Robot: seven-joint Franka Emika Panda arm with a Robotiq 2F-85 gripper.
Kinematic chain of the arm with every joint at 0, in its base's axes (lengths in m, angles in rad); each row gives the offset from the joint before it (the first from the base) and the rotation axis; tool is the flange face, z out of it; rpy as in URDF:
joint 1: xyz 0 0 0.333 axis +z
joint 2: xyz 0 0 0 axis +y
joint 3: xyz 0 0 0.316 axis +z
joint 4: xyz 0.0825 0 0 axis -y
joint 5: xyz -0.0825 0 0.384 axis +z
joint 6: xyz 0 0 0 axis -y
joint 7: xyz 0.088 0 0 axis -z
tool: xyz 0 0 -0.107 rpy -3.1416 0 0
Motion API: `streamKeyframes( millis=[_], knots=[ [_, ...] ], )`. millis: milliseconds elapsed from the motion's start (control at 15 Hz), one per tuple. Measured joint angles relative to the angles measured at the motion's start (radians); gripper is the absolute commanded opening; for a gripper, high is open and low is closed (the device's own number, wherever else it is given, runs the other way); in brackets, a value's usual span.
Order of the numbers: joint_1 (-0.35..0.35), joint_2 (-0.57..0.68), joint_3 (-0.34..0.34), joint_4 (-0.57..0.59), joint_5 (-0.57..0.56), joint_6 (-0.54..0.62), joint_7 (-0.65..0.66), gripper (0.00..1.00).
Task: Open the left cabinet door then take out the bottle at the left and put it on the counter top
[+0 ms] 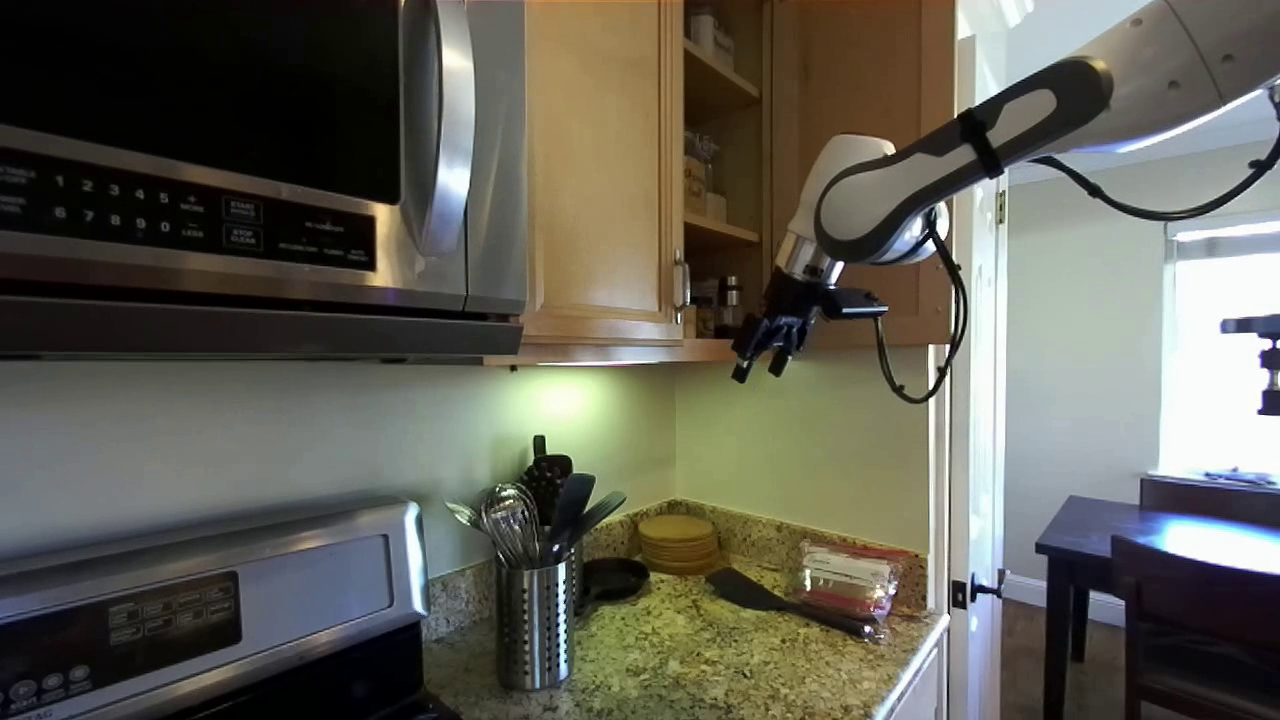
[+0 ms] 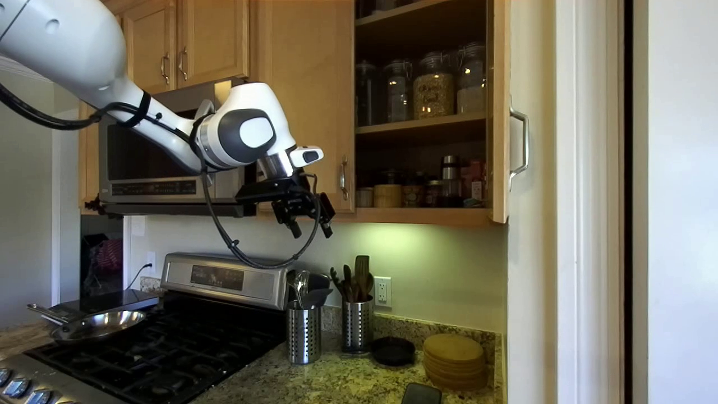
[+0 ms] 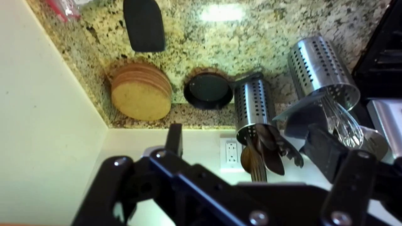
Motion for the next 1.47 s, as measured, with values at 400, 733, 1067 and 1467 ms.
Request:
streamKeyframes(
  millis=[400,733,1067,1467],
  knots=[
    [0.000,0.001,-0.002,0.036,0.000,0.016,0.000,1.00],
    [-0.004,0.002,-0.009,0.064,0.007,0.034,0.011,1.00],
    [-0.010,0.021,-0.044,0.159,0.091,0.057,-0.046,1.00],
    [0.045,0.164,-0.126,0.344,0.548,0.114,-0.512,1.00]
  ],
)
